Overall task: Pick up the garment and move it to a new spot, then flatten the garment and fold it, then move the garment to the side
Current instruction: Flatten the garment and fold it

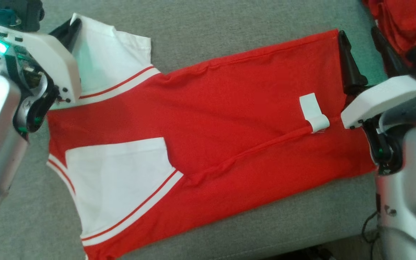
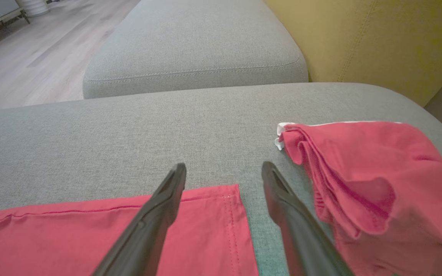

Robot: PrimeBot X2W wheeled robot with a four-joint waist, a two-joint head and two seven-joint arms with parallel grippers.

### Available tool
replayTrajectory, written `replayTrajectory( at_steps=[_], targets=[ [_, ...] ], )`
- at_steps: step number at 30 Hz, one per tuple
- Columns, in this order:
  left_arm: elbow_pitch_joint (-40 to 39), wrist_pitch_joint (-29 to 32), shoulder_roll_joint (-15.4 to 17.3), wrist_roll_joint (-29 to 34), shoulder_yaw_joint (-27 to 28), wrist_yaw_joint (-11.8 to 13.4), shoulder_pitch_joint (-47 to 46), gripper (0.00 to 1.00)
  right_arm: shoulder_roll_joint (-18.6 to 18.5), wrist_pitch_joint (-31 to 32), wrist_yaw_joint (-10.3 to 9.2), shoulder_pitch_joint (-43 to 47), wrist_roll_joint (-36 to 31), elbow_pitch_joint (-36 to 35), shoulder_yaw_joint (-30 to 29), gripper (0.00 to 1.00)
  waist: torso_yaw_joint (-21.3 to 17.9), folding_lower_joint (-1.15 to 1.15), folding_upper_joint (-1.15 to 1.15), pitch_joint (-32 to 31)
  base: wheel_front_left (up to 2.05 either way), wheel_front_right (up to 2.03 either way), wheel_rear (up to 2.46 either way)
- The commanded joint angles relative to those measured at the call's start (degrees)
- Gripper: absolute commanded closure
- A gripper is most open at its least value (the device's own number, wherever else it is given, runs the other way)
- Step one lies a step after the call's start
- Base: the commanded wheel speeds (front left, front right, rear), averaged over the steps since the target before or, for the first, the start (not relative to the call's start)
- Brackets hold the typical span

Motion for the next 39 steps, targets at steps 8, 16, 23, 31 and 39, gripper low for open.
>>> replayTrajectory(
  at_steps=[8,16,23,31,39],
  targets=[
    [-3.5,-6.7,0.5,1.1,2.7,-0.4,-0.8,1.00,-4.5,6.5,0.39,-4.2,-1.6,4.0,-0.3,0.00,4.8,0.00,0.00,-3.7,0.00,0.00,0.00],
    [-8.4,-10.3,-1.2,1.6,1.7,0.1,1.7,1.00,-9.5,12.7,0.39,-7.4,-1.1,11.1,-0.7,0.00,9.0,0.00,0.00,-4.2,0.00,0.00,0.00],
    [-9.9,-11.0,-2.2,1.6,1.0,0.7,2.6,1.00,-10.8,17.3,0.39,-8.9,0.4,16.5,-0.3,0.45,10.2,0.00,0.00,-3.7,0.00,0.00,0.00],
    [-9.4,-11.9,-2.5,1.1,1.2,0.9,2.9,1.00,-10.6,15.0,0.39,-9.8,2.2,18.4,0.1,1.00,10.1,0.00,0.00,-4.3,0.00,0.00,0.00],
    [-10.9,-15.3,-2.4,-0.2,2.1,1.7,7.0,1.00,-10.7,6.4,0.39,-8.1,3.0,20.0,0.7,1.00,10.7,0.00,0.00,-8.2,0.00,0.00,0.00]
  ],
)
